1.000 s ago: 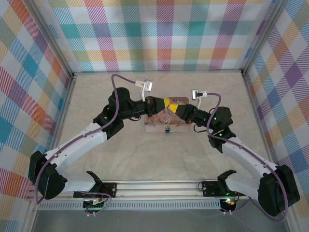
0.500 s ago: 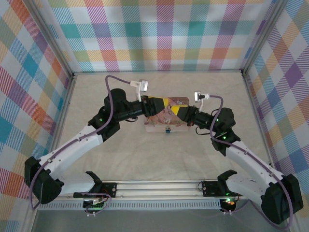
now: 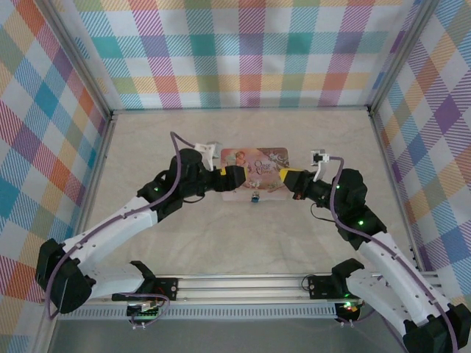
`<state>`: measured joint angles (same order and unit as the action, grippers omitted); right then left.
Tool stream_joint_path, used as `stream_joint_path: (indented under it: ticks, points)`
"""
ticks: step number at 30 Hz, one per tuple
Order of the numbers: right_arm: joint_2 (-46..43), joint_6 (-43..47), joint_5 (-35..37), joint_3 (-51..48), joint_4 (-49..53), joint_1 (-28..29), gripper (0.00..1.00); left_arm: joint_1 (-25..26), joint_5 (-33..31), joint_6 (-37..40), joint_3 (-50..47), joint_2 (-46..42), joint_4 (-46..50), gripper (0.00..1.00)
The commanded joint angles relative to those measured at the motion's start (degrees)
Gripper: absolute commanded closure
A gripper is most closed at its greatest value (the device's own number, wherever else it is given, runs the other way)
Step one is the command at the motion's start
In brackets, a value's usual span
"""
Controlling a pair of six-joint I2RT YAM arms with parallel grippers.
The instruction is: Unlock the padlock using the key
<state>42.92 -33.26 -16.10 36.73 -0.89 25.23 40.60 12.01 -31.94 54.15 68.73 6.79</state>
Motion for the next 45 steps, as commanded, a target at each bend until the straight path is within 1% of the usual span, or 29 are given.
stream_joint_path:
  ticks: [1, 6, 10, 14, 18, 22, 25, 28, 30, 32, 33, 37, 40, 41, 43, 45]
  points:
    - [-0.3, 6.7, 13.0, 1.7, 11.0, -0.3, 1.0, 0.5, -2.1, -2.2, -3.9, 1.8, 0.4, 0.17]
    - [3.2, 8.4, 26.9, 2.1, 15.1, -0.5, 1.0, 1.1, 1.9, -4.7, -7.9, 7.5, -5.2, 0.17]
    - [8.2, 9.0, 34.1, 2.6, 15.0, -0.7, 1.0, 1.6, 2.8, -5.8, -9.7, 12.9, -9.8, 0.16]
    - [12.6, 9.4, 37.2, 2.8, 13.2, -0.9, 1.0, 1.6, -0.7, -5.9, -10.8, 15.4, -14.9, 0.16]
    - [18.6, 10.0, 40.5, 3.3, 11.5, -1.3, 1.0, 1.4, -5.5, -3.8, -11.0, 16.2, -17.8, 0.16]
    - [25.0, 10.5, 40.4, 4.9, 10.0, -1.6, 1.0, 0.7, -8.9, -1.0, -10.8, 16.5, -19.1, 0.15]
    - [29.0, 10.7, 40.3, 6.0, 8.8, -1.6, 1.0, -1.2, -10.3, 1.1, -10.2, 18.0, -19.2, 0.15]
    - [32.0, 10.5, 39.3, 7.5, 8.7, -1.6, 1.0, -3.4, -8.5, 0.9, -10.0, 19.0, -20.1, 0.15]
    - [33.2, 10.4, 38.3, 8.3, 8.7, -1.6, 1.0, -3.6, -6.5, 1.4, -10.4, 18.7, -21.0, 0.13]
    - [34.2, 10.2, 37.6, 8.9, 8.9, -1.6, 1.0, -3.6, -3.9, 1.6, -11.3, 18.5, -22.3, 0.1]
    - [34.6, 10.1, 37.1, 9.2, 8.8, -1.6, 1.0, -3.5, -2.4, 1.6, -12.0, 18.3, -23.5, 0.0]
    - [37.2, 10.2, 35.1, 10.3, 8.7, -1.2, 1.0, -2.4, -0.3, 2.4, -15.9, 17.6, -28.2, 0.0]
    - [38.7, 10.2, 34.2, 11.1, 8.5, -0.2, 1.0, -1.3, 0.0, 3.1, -17.5, 18.3, -30.8, 0.0]
    - [39.2, 10.0, 34.1, 11.4, 8.4, 0.0, 1.0, -0.8, -0.3, 3.8, -18.3, 18.8, -33.0, 0.0]
    - [40.1, 9.8, 33.9, 11.9, 8.5, 0.5, 1.0, 1.4, -4.0, 5.5, -21.6, 19.6, -40.0, 0.0]
    - [40.9, 9.6, 33.6, 12.3, 8.4, 0.9, 1.0, 3.5, -6.0, 9.3, -24.2, 20.8, -47.5, 0.0]
